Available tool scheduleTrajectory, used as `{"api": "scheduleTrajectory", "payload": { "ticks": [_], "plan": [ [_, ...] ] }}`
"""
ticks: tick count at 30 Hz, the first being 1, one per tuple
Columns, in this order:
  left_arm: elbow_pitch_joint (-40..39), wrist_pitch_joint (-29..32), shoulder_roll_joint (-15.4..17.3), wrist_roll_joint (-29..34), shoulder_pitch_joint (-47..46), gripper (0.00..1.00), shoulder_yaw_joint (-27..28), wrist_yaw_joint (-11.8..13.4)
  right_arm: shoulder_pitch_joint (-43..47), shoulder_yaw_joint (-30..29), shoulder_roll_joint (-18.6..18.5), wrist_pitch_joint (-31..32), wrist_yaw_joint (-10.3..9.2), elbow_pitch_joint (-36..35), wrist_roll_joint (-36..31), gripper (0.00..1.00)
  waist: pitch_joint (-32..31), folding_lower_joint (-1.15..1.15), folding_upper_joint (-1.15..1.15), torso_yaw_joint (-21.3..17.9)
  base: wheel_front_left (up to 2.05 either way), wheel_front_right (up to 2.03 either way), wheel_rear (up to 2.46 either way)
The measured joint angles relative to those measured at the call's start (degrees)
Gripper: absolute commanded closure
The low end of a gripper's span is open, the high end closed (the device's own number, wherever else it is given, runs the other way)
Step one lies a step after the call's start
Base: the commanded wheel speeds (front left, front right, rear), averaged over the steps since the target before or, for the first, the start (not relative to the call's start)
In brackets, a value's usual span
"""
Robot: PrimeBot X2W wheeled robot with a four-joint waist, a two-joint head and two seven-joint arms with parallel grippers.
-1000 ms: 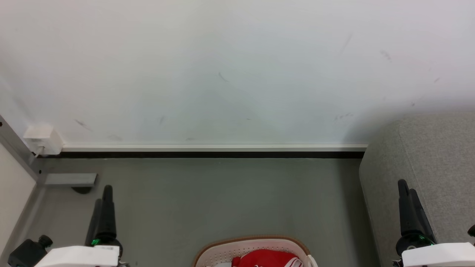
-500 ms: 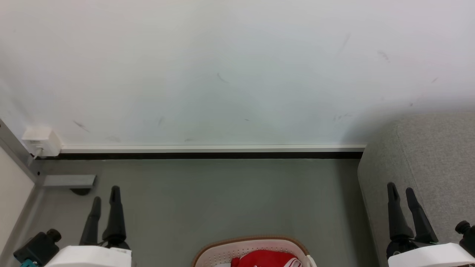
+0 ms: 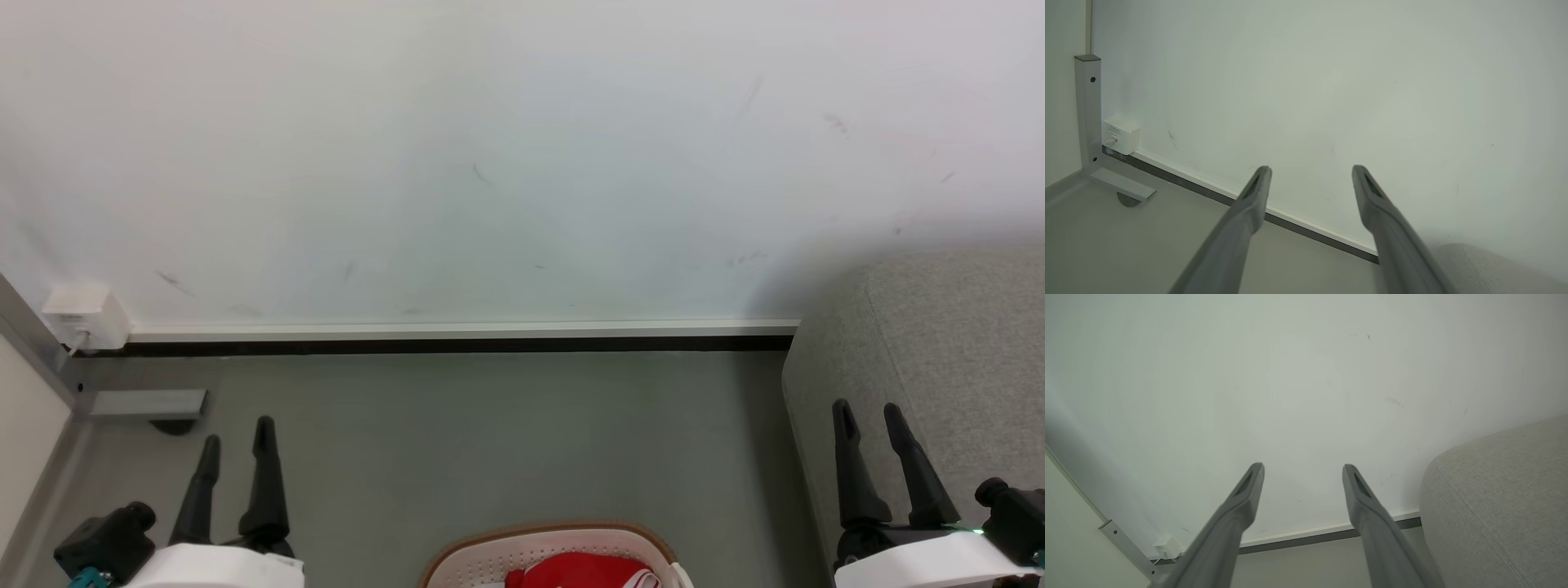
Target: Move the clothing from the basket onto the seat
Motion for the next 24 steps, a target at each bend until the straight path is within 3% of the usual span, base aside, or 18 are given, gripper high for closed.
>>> {"api": "scheduleTrajectory", "payload": {
  "ticks": [24],
  "plan": [
    [0.90, -3.15, 0.20, 13.27, 0.48, 0.00, -0.25, -0.26, -0.65, -0.80, 1.94, -0.94, 0.00, 3.11, -13.43, 0.00, -0.81, 0.00, 0.00, -0.88, 0.00, 0.00, 0.00]
  ]
}}
